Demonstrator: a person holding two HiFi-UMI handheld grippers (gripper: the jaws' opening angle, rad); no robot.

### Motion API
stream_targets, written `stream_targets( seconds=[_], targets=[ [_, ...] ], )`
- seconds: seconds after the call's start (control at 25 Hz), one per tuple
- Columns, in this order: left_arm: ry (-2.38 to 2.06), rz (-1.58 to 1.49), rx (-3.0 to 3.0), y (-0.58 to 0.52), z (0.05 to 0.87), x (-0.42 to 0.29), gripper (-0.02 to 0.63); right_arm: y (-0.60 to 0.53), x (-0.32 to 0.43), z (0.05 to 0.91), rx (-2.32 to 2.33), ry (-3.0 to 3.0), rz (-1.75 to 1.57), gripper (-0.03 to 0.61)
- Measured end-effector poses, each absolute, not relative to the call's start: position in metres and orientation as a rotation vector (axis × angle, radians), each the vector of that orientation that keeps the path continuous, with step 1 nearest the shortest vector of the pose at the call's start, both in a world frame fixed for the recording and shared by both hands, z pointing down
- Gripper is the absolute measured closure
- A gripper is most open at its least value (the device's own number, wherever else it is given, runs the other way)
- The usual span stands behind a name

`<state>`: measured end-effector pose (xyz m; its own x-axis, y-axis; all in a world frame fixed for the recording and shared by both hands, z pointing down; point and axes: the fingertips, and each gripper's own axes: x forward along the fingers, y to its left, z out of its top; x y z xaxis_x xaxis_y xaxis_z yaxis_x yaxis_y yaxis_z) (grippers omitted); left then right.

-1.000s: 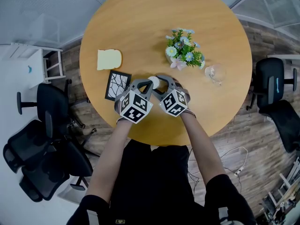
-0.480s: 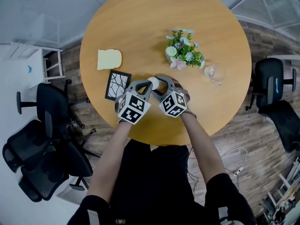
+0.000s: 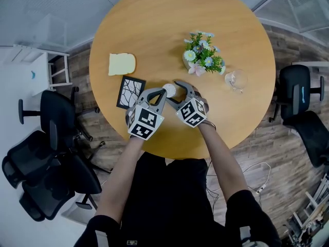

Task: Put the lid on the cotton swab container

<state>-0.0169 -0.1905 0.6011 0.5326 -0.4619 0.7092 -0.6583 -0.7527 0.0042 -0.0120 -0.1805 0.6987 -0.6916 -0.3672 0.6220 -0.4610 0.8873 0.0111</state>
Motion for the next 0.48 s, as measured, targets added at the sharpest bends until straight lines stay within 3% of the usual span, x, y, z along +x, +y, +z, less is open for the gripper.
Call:
stream_targets(
  seconds=[0.32,0.44,0.48],
  targets=[
    [-1.050,0.886,2.453,-0.173,0.596,-0.046,0.607,-0.158,0.022,0.670,0.697,-2.383,0.243,0.301],
    [-1.058,0.866,2.433,-0.158,0.594,-0.059,0.607,-0.143,0.036,0.650,0.752,-2.375,0.268,0.409],
    [-1.057,0.857,2.431,-0.154,0.594,-0.062,0.607,-0.138,0.039,0.643,0.759,-2.382,0.272,0.473]
  ],
)
